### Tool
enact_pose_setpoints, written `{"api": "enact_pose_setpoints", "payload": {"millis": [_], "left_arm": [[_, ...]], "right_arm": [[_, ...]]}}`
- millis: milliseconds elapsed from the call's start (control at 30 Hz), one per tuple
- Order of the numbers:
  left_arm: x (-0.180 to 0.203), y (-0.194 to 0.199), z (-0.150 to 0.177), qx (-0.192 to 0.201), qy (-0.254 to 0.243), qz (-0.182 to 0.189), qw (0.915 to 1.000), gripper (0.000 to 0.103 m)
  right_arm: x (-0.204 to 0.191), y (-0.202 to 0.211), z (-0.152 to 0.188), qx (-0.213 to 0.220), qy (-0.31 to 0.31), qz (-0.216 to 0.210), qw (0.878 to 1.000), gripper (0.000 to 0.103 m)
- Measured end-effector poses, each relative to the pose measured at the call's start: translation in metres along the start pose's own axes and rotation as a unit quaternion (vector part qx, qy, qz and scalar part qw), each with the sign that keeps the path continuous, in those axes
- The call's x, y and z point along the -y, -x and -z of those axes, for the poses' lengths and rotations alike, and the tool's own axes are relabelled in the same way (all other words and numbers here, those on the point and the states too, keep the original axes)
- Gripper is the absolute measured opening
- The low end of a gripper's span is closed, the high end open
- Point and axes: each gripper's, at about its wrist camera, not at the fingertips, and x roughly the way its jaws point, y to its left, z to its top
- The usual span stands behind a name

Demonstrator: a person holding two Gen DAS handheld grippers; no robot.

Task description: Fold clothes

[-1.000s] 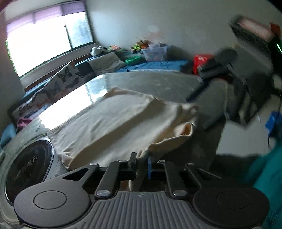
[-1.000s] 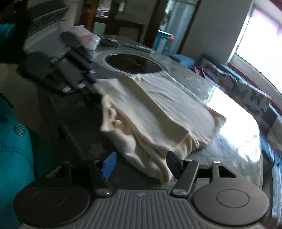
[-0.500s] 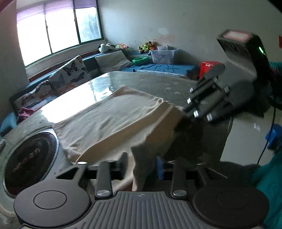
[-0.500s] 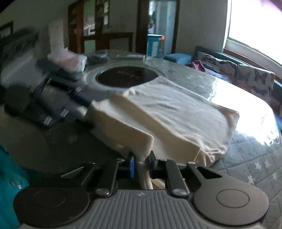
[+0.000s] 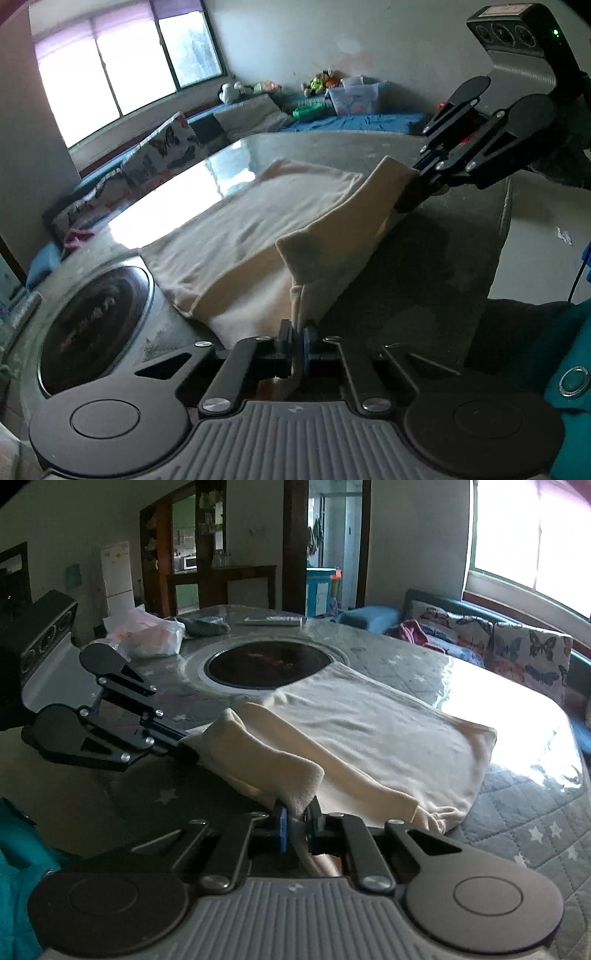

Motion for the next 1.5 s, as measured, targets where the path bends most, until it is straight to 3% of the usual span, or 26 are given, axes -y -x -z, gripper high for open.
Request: {"api": "enact_pose_setpoints", "payload": {"millis": [467,800,1067,1300,1367,1500], "left_arm": [[0.003,0.050,-0.022,0.020,0.034,0.054,0.9977,0.005],[-0.044,-0.012,-0.086,0.038,0.038,0.000,0.9985,0.005],[-0.076,-0.107,-0.112,0.001,0.057,-0.040,0.9976,0.005],[-0.088,-0.170,-0.100,-0.042,0.100,-0.060,0.9923,0.009],[-0.089,-0.174,-0.098,-0.047,0.107,-0.066,0.9909,0.011],[-0.091,-0.166,-0.099,-0.039,0.112,-0.073,0.9903,0.019]], "right_arm": [[-0.020,0.072,-0.014,-0.006,0.023,-0.026,0.999,0.008],[0.045,0.038,-0.066,0.012,0.009,0.028,0.999,0.008],[0.107,-0.032,-0.083,-0.020,-0.017,0.070,0.997,0.008],[0.140,-0.098,-0.053,-0.065,-0.074,0.108,0.989,0.014],[0.144,-0.102,-0.044,-0.065,-0.087,0.118,0.987,0.024],[0.151,-0.088,-0.037,-0.047,-0.110,0.133,0.984,0.026]]}}
